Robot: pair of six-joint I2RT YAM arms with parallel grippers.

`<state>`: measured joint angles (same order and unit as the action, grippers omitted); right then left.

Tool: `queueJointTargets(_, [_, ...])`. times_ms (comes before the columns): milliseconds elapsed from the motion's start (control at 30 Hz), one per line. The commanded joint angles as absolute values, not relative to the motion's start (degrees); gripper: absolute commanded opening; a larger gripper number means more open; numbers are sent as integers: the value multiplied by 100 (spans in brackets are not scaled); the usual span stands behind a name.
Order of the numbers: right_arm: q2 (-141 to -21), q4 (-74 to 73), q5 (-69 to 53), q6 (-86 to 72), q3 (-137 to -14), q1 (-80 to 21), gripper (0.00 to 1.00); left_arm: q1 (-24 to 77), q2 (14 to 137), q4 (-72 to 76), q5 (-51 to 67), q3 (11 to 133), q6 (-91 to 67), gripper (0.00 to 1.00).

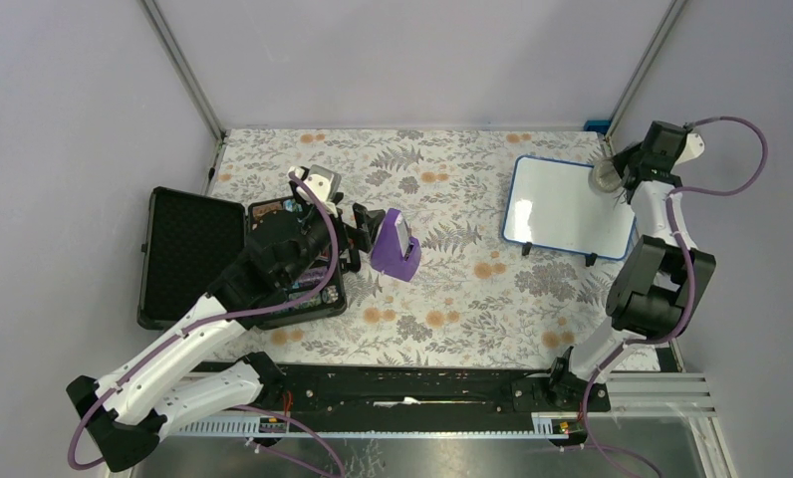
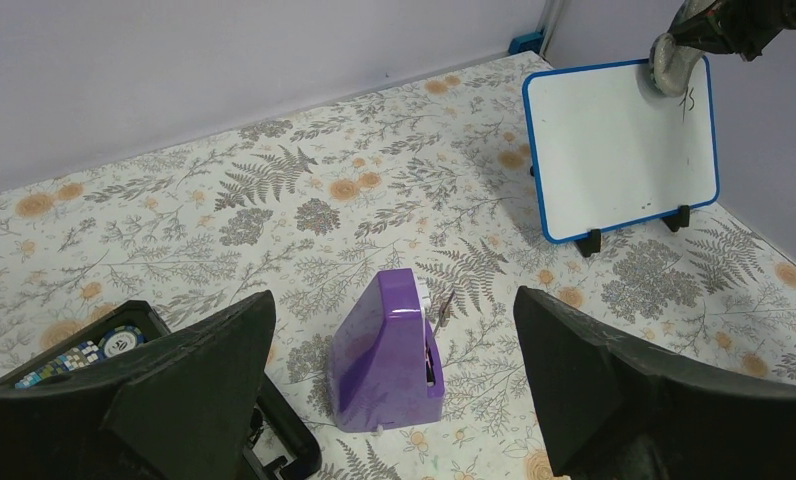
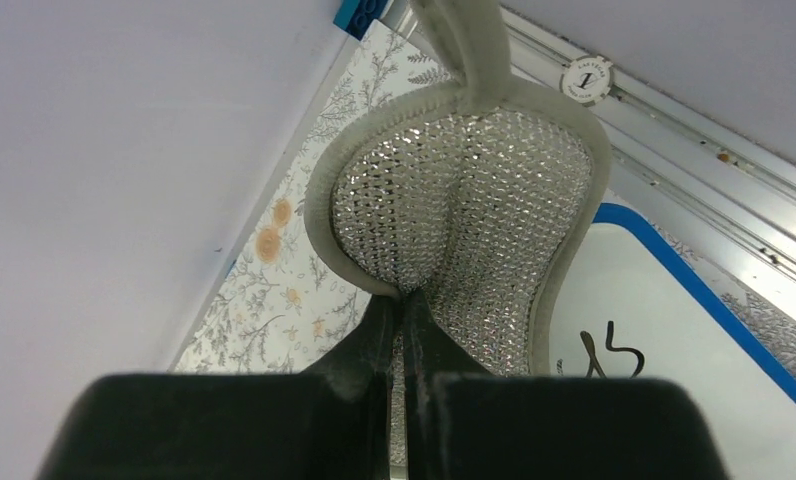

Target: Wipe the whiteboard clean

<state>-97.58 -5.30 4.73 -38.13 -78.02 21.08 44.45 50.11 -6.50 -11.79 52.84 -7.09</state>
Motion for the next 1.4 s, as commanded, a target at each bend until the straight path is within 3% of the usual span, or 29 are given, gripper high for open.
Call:
queueJointTargets(0, [-9825,-454,123,-4194,-7270,2301,0,4464,5002,-382,-1142,5282,-686,99])
queueJointTargets(367, [-9135,186,63,-4164,-5345,2478,0,4459,4916,-378,-1074,5272,-707,99])
queueJointTargets(633, [-8599,-116,120,-3978,-4833,2479,0,4459,4814,-382,-1063,5256,-721,99])
queueJointTargets(933, [-7587,-572,233,-3744,-5559,2477,0,4471,4834,-378,-1045,5264,-729,99])
queueJointTargets(1200, [-8665,-749,299,-3783,-7226,2476,0,4465,4895,-380,-1071,5265,-712,99])
queueJointTargets(1367, [-9204,-616,260,-4065,-7601,2479,0,4468,4925,-379,-1107,5257,-703,99])
